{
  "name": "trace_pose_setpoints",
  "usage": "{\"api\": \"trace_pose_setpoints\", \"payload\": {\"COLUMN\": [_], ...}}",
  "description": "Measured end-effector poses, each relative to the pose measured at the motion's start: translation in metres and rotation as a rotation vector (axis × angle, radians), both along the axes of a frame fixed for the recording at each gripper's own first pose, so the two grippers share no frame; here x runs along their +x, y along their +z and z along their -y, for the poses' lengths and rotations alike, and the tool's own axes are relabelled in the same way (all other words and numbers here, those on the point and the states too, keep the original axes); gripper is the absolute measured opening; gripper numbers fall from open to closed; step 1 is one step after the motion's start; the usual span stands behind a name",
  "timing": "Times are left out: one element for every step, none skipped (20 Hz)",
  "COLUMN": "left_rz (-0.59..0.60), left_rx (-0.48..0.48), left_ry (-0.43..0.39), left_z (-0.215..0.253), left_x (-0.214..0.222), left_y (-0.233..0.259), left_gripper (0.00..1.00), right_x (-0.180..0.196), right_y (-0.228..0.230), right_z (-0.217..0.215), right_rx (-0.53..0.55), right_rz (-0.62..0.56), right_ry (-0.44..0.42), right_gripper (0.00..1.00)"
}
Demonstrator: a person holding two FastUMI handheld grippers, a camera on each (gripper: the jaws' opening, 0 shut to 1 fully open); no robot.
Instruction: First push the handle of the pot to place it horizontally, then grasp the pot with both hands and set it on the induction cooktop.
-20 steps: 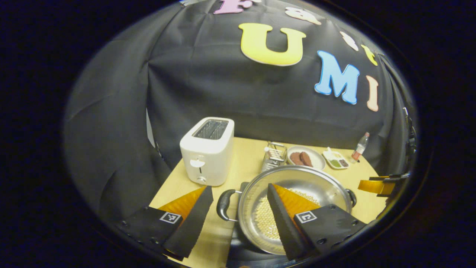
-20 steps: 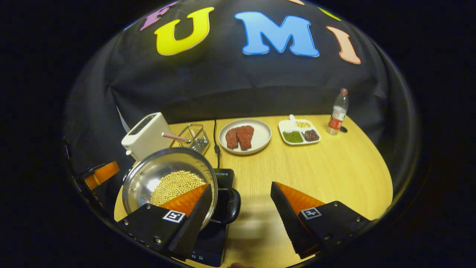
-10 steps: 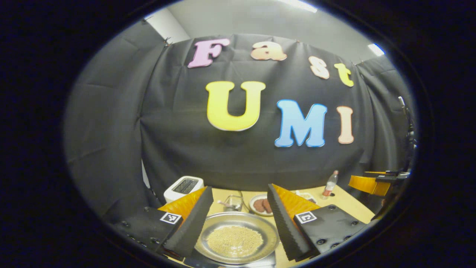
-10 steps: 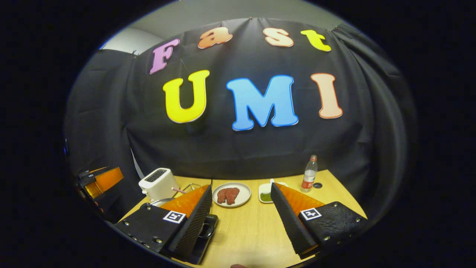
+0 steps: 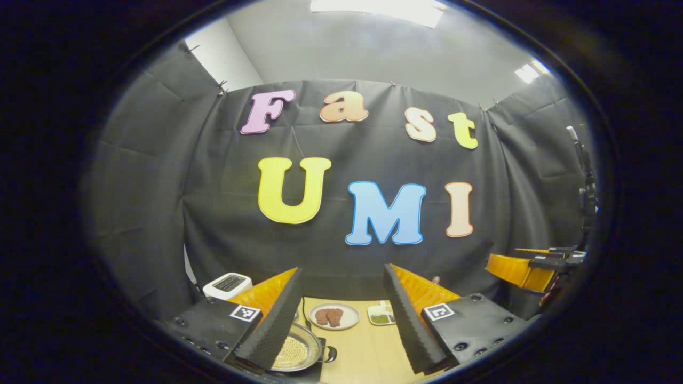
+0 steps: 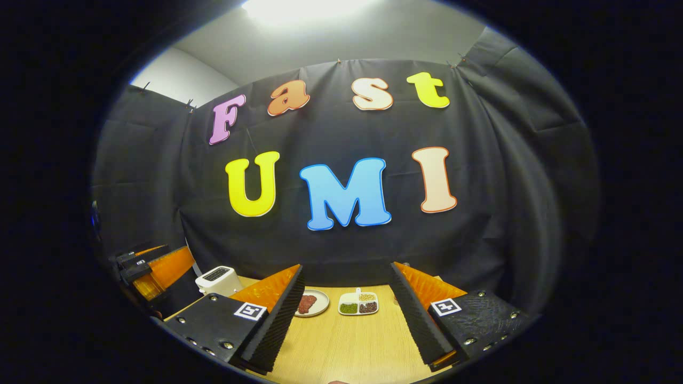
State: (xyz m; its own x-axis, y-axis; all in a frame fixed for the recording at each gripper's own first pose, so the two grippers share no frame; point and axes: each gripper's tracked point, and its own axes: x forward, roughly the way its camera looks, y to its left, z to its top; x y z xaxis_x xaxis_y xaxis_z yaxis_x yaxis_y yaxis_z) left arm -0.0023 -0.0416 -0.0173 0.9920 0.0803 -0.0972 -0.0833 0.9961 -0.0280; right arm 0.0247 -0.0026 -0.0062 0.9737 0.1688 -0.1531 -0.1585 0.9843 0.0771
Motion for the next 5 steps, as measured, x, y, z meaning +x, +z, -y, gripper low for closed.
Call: {"api": "trace_pose_setpoints", "payload": {"left_rz": [0.005, 0.01, 0.013, 0.018, 0.024], "left_rx": [-0.005, -0.007, -0.005, -0.001, 0.003], "left_ry": [-0.001, 0.003, 0.001, -0.004, -0.011], "left_z": [0.005, 0.002, 0.002, 0.002, 0.001], "left_x": [-0.006, -0.004, -0.004, -0.004, -0.004], "left_y": [0.003, 0.005, 0.007, 0.008, 0.01], "left_gripper": [0.96, 0.95, 0.95, 0.95, 0.95], "right_x": [-0.004, -0.005, -0.008, -0.009, -0.011], "right_y": [0.005, 0.008, 0.008, 0.009, 0.01], "right_z": [0.006, 0.009, 0.011, 0.013, 0.018], "right_rx": [0.002, 0.006, 0.009, 0.008, 0.006], "right_rz": [0.007, 0.013, 0.019, 0.022, 0.025], "right_ry": [-0.007, -0.016, -0.023, -0.036, -0.055], "right_gripper": [0.96, 0.96, 0.96, 1.0, 0.96]}}
